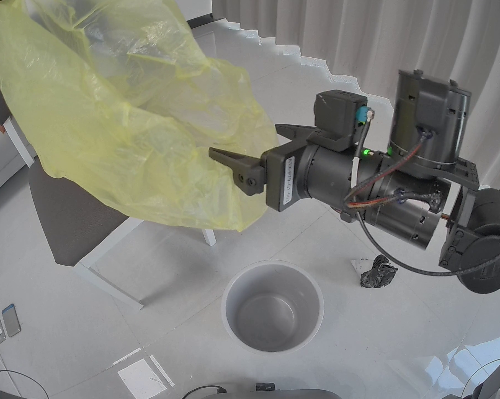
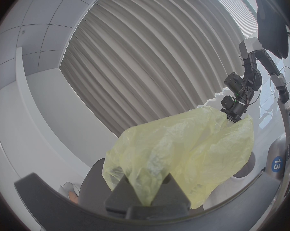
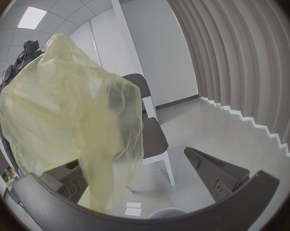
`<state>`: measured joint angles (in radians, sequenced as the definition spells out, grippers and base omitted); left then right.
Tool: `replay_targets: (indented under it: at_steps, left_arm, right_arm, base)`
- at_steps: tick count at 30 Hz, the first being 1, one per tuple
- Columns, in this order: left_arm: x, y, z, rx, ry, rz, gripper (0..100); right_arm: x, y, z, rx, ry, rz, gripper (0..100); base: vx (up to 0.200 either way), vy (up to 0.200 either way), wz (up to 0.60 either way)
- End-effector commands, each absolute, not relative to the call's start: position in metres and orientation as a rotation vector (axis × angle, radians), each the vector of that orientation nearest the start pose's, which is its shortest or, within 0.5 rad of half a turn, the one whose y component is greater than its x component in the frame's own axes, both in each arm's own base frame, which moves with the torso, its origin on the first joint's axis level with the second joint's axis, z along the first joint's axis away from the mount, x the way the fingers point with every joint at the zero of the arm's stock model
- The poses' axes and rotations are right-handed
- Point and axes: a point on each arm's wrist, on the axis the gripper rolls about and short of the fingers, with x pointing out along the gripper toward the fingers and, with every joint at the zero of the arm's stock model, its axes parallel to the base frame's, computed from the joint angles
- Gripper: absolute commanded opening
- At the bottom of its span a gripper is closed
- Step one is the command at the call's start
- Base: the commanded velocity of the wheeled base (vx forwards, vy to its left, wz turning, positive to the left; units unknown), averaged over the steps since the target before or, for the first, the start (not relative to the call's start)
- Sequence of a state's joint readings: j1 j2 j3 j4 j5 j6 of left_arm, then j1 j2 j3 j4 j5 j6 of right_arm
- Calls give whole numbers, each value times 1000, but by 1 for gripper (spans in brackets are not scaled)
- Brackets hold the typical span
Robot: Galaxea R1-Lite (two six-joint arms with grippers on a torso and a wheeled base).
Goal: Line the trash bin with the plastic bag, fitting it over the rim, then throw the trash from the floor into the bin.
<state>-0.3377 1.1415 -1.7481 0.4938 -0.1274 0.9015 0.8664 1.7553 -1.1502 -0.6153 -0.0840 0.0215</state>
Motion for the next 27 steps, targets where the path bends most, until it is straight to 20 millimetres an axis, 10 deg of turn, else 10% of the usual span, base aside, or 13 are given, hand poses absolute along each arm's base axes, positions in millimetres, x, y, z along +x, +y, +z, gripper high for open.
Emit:
replay_targets:
  at_steps: [1,7,8,27]
  left_arm:
    - [70,-28,446,870,-318,-381,0]
    - [69,-27,445,869,-318,-377,0]
    - [69,-27,445,869,-316,-377,0]
    - [89,-42,433,486,-43,-572,0]
  right_arm:
    - [231,269,250,20,20,790,100]
    - [229,271,249,21,21,810,100]
    - [228,271,250,23,17,810,0]
    - [227,241,228,-2,101,718,0]
  base:
    - [0,0,0]
    - [0,0,0]
    - [0,0,0]
    - [0,0,0]
